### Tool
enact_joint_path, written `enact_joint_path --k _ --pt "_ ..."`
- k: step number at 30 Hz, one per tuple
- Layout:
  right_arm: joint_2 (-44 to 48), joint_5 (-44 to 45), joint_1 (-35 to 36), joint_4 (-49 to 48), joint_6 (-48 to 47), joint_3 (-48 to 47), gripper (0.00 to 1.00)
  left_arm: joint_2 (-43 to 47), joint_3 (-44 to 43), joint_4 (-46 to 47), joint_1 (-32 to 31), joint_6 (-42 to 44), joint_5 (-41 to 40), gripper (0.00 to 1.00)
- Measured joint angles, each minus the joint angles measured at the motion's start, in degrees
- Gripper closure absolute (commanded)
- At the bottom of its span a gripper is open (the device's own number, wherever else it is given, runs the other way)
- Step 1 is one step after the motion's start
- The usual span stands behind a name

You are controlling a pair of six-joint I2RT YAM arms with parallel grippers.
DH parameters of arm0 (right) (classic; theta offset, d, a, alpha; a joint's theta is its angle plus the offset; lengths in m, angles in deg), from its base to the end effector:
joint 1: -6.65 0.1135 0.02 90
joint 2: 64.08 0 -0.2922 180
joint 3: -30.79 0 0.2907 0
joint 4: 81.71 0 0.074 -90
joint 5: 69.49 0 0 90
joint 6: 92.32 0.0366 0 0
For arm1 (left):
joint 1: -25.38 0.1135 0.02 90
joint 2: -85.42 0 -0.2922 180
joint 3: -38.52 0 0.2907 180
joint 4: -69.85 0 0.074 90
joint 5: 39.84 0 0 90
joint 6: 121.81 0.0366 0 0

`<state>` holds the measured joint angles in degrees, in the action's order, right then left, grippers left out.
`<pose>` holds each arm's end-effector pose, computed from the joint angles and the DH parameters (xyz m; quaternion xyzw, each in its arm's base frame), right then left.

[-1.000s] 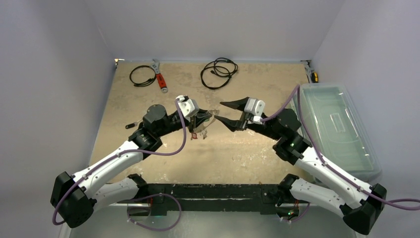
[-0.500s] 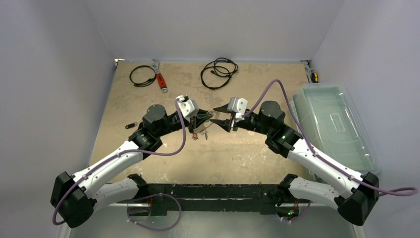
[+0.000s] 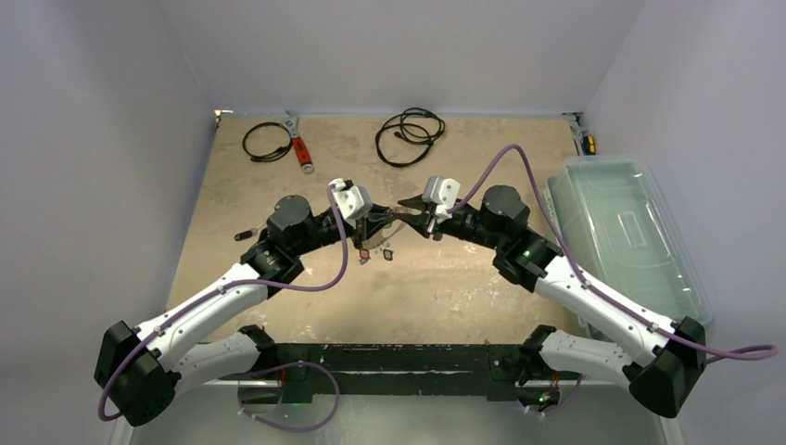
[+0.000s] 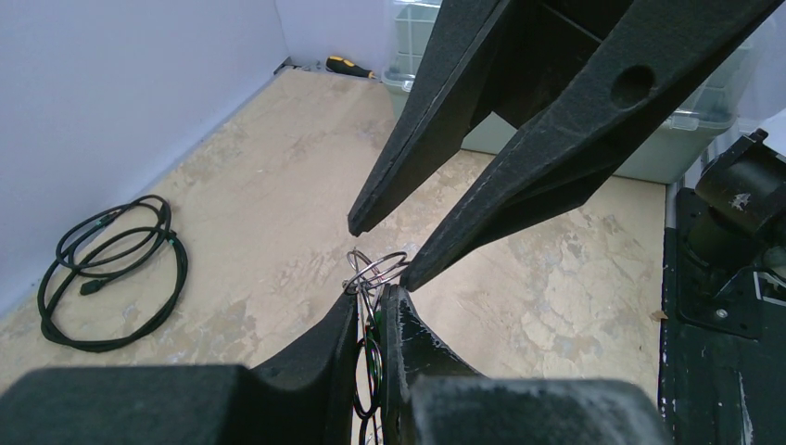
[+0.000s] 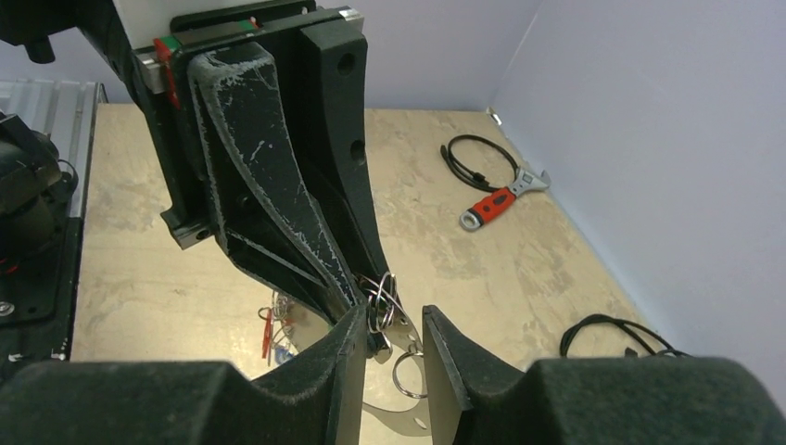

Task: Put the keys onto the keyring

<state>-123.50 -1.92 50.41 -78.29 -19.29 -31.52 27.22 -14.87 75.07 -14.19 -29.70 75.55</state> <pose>0.1850 0.1965 0.3787 -0.4703 0.5320 0.2943 0.6396 0.1926 -0.1795 0.3382 0.3903 0.5869 -0.3689 0.6059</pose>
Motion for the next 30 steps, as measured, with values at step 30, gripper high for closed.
enact_joint_path --k 30 --pt "-7.87 -1.73 0.04 13.7 1.11 -11.87 1.0 0.46 -0.02 -1.2 0.17 1.99 -2.4 1.0"
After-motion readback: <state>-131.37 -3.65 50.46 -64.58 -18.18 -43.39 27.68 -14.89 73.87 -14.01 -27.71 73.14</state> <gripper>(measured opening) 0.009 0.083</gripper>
